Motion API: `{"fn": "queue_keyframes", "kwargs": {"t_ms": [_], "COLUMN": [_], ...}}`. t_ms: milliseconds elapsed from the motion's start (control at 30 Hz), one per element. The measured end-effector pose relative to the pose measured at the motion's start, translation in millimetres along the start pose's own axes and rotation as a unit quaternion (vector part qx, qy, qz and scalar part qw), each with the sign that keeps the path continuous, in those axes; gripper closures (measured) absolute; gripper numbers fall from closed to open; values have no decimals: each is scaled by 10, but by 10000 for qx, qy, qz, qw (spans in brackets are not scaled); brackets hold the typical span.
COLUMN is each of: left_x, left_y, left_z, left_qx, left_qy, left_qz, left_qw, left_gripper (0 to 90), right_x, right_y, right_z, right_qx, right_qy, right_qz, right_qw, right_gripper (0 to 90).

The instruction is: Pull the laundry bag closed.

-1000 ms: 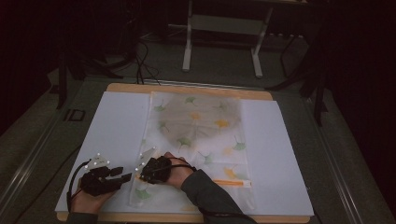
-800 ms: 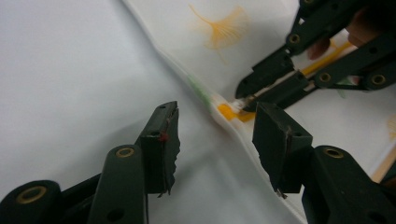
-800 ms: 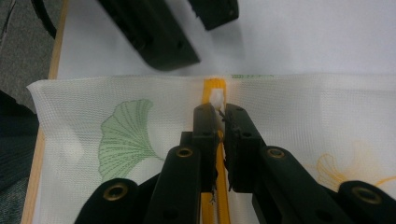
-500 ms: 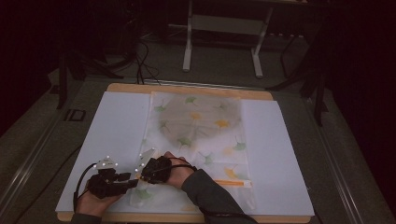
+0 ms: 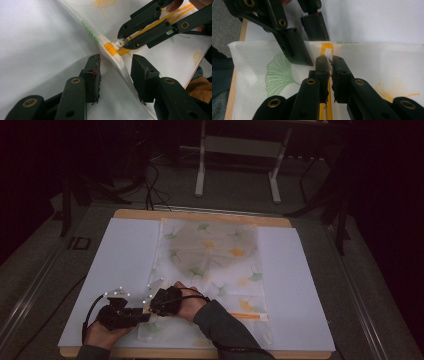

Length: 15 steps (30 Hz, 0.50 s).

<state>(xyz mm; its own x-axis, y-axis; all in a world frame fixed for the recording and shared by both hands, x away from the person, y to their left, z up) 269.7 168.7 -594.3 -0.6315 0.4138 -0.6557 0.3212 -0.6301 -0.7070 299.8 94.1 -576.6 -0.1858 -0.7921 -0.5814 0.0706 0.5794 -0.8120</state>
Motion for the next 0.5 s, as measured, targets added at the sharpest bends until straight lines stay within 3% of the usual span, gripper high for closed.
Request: {"fn": "queue_keyframes", "kwargs": {"t_ms": [267,500], "left_x": [2,17], "left_y": [66,89], "left_z": [25,30], "left_qx": [246,402], "left_qy": [49,-26], "left_qz": [-135,-140], "left_qw": [9996,9991], "left_gripper": [715,816], "right_x": [-6,5], "right_y": [-12,-16], "right_z": [0,1], "right_qx": [-17,-47], "right_qy": [-28,-12], "right_qz": [-6,-20], "right_qw": [10000,10000], "right_gripper": [841,841]}}
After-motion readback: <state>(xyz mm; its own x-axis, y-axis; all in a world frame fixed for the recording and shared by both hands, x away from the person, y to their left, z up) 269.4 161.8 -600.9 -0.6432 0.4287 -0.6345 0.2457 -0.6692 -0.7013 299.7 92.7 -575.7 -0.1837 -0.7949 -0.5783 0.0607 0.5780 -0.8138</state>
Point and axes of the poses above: each handheld gripper's, and its own axes: y roughly forward along the jaws, x roughly out of its underside, z roughly to its right, the point moved 9 cm from there along y, roughly forward along the jaws, and after that the axes turned 12 degrees about y, right-handed, at the moved point
